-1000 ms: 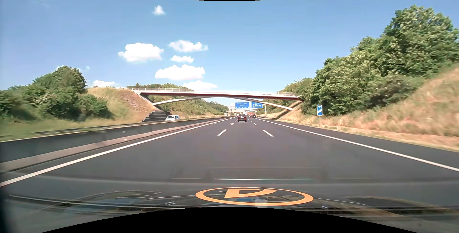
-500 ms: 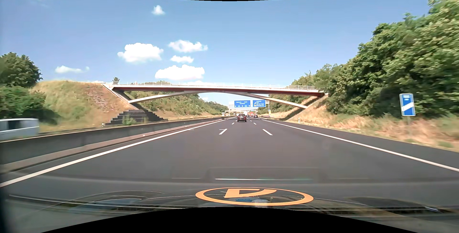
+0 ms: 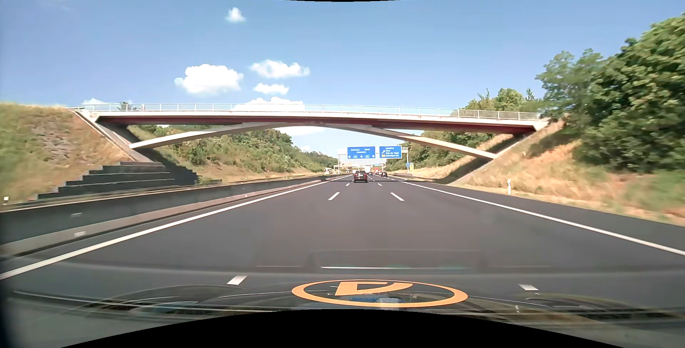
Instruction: Follow the waypoints while adhering to traffic rules and regulations
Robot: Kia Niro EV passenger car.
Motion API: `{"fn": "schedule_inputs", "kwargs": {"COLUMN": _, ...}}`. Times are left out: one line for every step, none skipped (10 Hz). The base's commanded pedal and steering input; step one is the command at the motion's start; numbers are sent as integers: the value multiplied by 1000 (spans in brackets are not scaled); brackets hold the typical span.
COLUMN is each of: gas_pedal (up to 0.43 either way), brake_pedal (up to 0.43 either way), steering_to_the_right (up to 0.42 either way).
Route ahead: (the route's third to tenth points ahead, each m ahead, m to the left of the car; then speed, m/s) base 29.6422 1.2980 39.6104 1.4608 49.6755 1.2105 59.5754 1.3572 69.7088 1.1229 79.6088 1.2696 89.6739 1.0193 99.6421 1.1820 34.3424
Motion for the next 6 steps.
{"fn": "schedule_inputs", "kwargs": {"gas_pedal": 319, "brake_pedal": 0, "steering_to_the_right": -2}}
{"fn": "schedule_inputs", "kwargs": {"gas_pedal": 319, "brake_pedal": 0, "steering_to_the_right": -2}}
{"fn": "schedule_inputs", "kwargs": {"gas_pedal": 319, "brake_pedal": 0, "steering_to_the_right": -2}}
{"fn": "schedule_inputs", "kwargs": {"gas_pedal": 319, "brake_pedal": 0, "steering_to_the_right": -2}}
{"fn": "schedule_inputs", "kwargs": {"gas_pedal": 319, "brake_pedal": 0, "steering_to_the_right": -3}}
{"fn": "schedule_inputs", "kwargs": {"gas_pedal": 331, "brake_pedal": 0, "steering_to_the_right": -2}}
